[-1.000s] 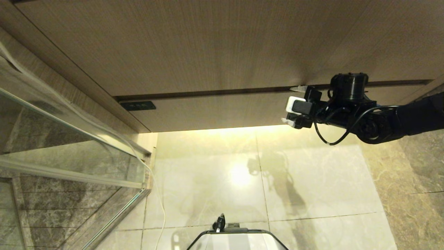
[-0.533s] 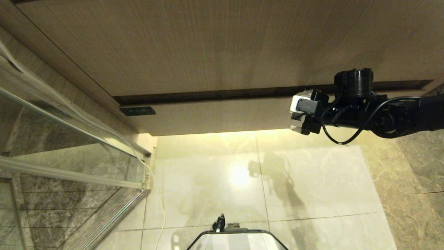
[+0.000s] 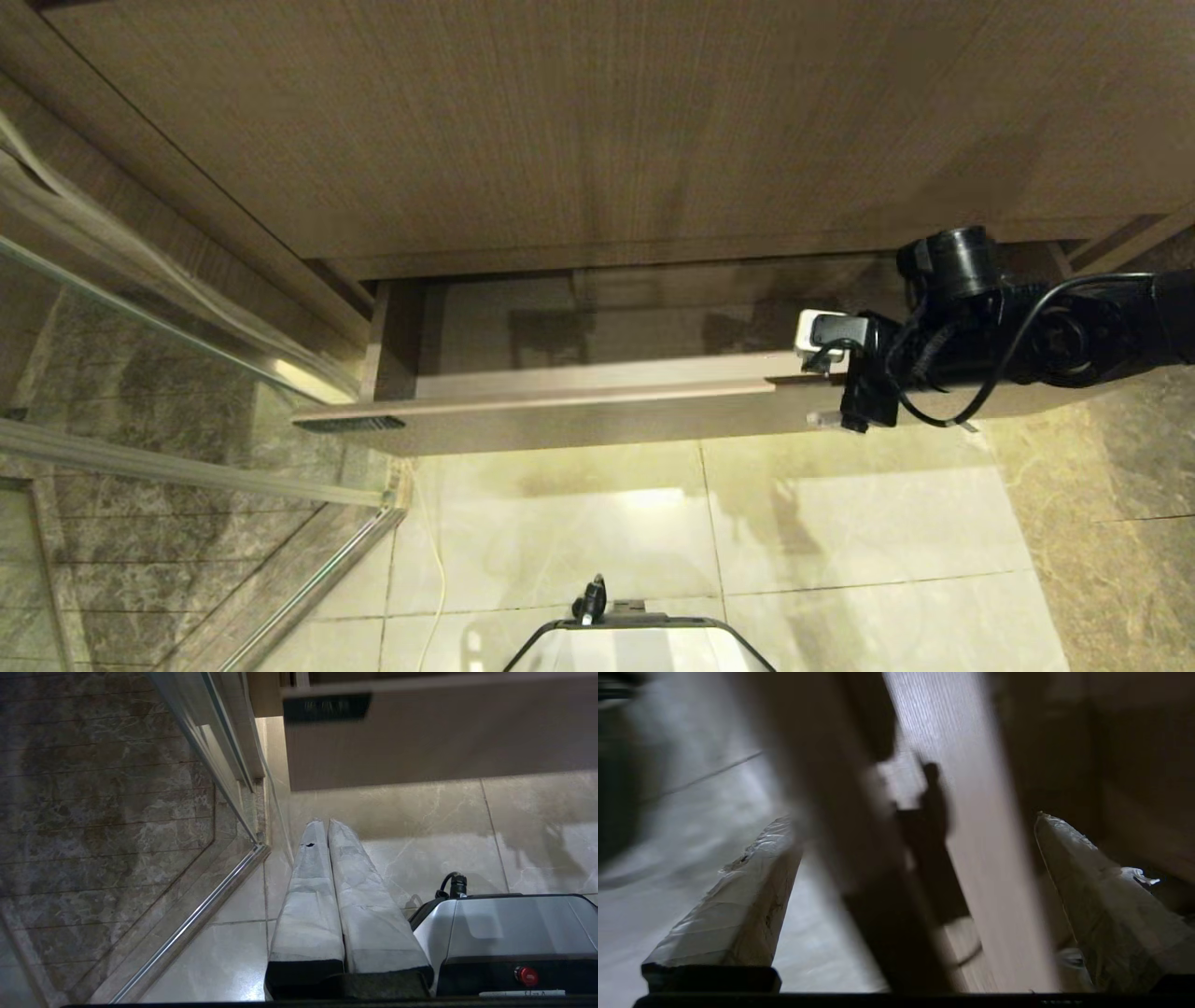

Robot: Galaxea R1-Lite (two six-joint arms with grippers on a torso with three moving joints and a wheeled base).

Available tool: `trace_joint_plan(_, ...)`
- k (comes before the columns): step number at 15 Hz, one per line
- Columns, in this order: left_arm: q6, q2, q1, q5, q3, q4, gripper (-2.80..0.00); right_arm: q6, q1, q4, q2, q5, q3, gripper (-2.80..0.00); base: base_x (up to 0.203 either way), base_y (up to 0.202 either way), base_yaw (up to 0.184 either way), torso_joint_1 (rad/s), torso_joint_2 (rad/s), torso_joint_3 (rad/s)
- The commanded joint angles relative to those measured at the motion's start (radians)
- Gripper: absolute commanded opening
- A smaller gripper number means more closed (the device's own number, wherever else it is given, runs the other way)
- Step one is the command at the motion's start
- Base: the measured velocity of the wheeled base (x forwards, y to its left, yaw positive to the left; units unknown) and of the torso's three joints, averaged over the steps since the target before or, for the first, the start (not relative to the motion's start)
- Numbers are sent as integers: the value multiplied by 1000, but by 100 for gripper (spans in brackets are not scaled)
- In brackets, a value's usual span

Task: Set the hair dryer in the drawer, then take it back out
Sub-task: Pull open the drawer

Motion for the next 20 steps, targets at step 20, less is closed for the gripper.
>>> trace_joint_plan(20,-1,0,1,1,2,0,-280,397,-324,267,-764,7,466,0,0,0,0,0,0,0)
